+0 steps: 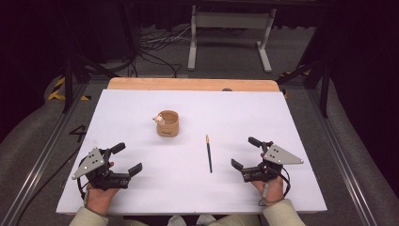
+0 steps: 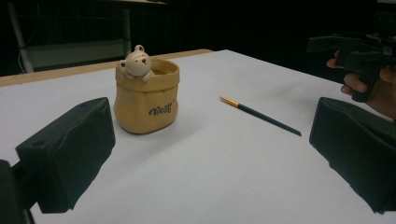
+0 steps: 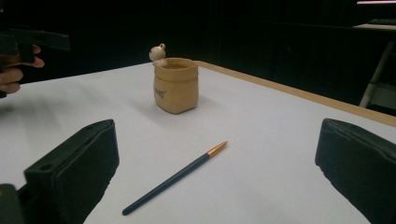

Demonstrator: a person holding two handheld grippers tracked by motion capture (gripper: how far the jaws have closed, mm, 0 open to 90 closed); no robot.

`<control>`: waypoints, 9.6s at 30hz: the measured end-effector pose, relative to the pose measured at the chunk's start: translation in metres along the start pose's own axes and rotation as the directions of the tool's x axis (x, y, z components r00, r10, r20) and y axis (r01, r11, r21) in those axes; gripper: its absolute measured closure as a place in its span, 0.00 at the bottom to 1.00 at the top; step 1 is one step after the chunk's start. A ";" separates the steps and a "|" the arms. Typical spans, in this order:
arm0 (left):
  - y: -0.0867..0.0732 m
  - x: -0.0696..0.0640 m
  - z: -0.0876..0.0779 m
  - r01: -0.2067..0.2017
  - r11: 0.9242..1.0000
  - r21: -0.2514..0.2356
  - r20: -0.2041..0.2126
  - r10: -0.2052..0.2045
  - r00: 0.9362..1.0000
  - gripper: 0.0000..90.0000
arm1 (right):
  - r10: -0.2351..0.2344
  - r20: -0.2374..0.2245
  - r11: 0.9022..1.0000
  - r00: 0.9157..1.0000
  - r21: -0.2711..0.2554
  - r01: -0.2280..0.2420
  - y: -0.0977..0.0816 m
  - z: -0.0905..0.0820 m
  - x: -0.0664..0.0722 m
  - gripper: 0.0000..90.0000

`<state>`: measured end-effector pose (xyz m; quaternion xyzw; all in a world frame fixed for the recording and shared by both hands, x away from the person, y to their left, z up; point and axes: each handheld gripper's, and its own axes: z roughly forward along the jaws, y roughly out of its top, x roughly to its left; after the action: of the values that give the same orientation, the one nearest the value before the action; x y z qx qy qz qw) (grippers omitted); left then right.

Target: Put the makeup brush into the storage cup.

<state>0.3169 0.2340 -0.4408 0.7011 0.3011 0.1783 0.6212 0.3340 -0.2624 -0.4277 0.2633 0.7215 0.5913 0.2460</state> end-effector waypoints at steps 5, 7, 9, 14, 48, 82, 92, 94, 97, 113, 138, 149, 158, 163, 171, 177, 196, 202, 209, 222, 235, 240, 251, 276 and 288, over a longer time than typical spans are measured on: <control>0.000 0.000 0.000 -0.001 1.000 0.000 -0.004 0.001 1.000 0.01 | 0.011 0.014 0.999 1.000 0.034 -0.011 0.015 0.008 0.002 0.00; 0.000 0.000 0.000 -0.003 1.000 0.000 -0.005 0.003 1.000 0.01 | 0.038 -0.007 0.999 0.999 0.025 -0.038 0.019 0.009 0.003 0.00; 0.000 0.000 0.001 -0.003 1.000 0.002 -0.007 0.003 1.000 0.01 | 0.043 -0.008 0.999 0.999 0.029 -0.043 0.024 0.010 0.003 0.00; -0.001 0.000 0.002 -0.006 1.000 0.016 0.000 0.006 1.000 0.01 | 0.018 -0.026 0.998 1.000 0.058 -0.016 0.034 0.018 0.004 0.00; -0.002 0.001 0.004 0.015 1.000 0.016 0.009 -0.015 1.000 0.00 | -0.002 -0.091 0.988 0.996 0.152 0.016 0.079 0.081 0.009 0.06; -0.004 0.002 0.012 0.029 0.997 0.071 0.036 -0.031 0.999 0.00 | 0.039 -0.062 0.686 0.997 0.727 0.019 0.100 0.136 -0.002 0.27; -0.005 0.002 0.014 0.027 0.997 0.074 0.036 -0.030 0.999 0.00 | 0.051 -0.068 0.606 0.996 0.795 0.023 0.094 0.149 -0.003 0.33; -0.004 0.002 0.014 0.027 0.997 0.075 0.035 -0.030 0.999 0.00 | 0.050 -0.070 0.585 0.996 0.810 0.028 0.091 0.152 -0.002 0.34; -0.004 0.002 0.013 0.027 0.997 0.070 0.028 -0.029 0.999 0.00 | 0.056 -0.068 0.562 0.996 0.827 0.025 0.089 0.156 -0.001 0.35; -0.004 0.003 0.013 0.028 0.997 0.079 0.027 -0.030 0.999 0.00 | 0.064 -0.007 0.460 0.998 0.888 -0.024 0.069 0.179 0.000 0.47; -0.004 0.002 0.013 0.031 0.996 0.083 0.026 -0.033 0.999 0.00 | 0.089 0.061 0.347 0.994 0.934 -0.088 0.046 0.186 0.010 0.58; -0.004 0.003 0.013 0.038 0.996 0.079 0.023 -0.039 0.999 0.00 | 0.076 0.066 0.316 0.995 0.945 -0.087 0.043 0.189 0.015 0.69; -0.004 0.003 0.014 0.037 0.996 0.080 0.023 -0.039 0.999 0.00 | 0.048 0.076 0.288 0.996 0.954 -0.087 0.043 0.189 0.015 0.87; -0.004 0.002 0.014 0.036 0.996 0.081 0.022 -0.038 0.999 0.01 | 0.032 0.070 0.272 0.997 0.959 -0.076 0.043 0.190 0.016 0.92; -0.003 -0.001 0.014 -0.009 0.994 0.107 0.015 0.007 1.000 0.03 | 0.039 0.069 0.275 0.997 0.958 -0.077 0.043 0.188 0.015 0.94; -0.002 -0.003 0.016 -0.028 0.992 0.122 0.021 0.026 0.999 0.04 | 0.063 0.072 0.291 0.995 0.953 -0.088 0.045 0.183 0.014 0.94; 0.003 -0.003 0.019 0.009 0.992 0.123 0.040 -0.014 0.999 0.06 | 0.103 -0.052 0.580 0.993 0.815 -0.018 0.086 0.132 0.019 0.94; 0.012 -0.004 0.019 0.031 0.996 0.081 0.055 -0.035 0.998 0.07 | 0.077 -0.112 0.698 0.991 0.716 0.027 0.091 0.111 0.026 0.94; 0.020 -0.007 0.020 0.044 0.997 0.057 0.085 -0.049 0.995 0.08 | 0.067 -0.156 0.798 0.986 0.601 0.041 0.089 0.094 0.033 0.94; 0.034 -0.018 0.031 0.040 0.998 0.054 0.182 -0.049 0.982 0.12 | 0.014 -0.240 0.909 0.971 0.407 0.087 0.079 0.075 0.040 0.94; 0.049 -0.035 0.050 0.023 0.999 0.045 0.243 -0.033 0.969 0.16 | -0.023 -0.268 0.977 0.963 0.198 0.078 0.068 0.060 0.051 0.94; 0.055 -0.042 0.059 0.005 0.999 0.051 0.273 -0.019 0.962 0.17 | -0.036 -0.289 0.989 0.957 0.124 0.075 0.064 0.055 0.055 0.94; 0.063 -0.054 0.073 -0.009 0.999 0.050 0.299 -0.006 0.954 0.17 | -0.009 -0.300 0.997 0.954 0.068 0.030 0.055 0.055 0.058 0.93; 0.078 -0.082 0.106 -0.060 0.995 0.082 0.336 0.029 0.941 0.42 | -0.002 -0.327 0.997 0.945 0.068 0.026 0.048 0.062 0.067 0.93; 0.076 -0.086 0.113 -0.017 0.995 0.100 0.293 -0.014 0.956 0.65 | -0.010 -0.327 0.997 0.945 0.065 0.033 0.048 0.062 0.069 0.93</control>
<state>0.3374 0.0888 -0.3745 0.7507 0.2136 0.0572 0.6226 0.3283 -0.1632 -0.3949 0.1623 0.7752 0.5986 0.1203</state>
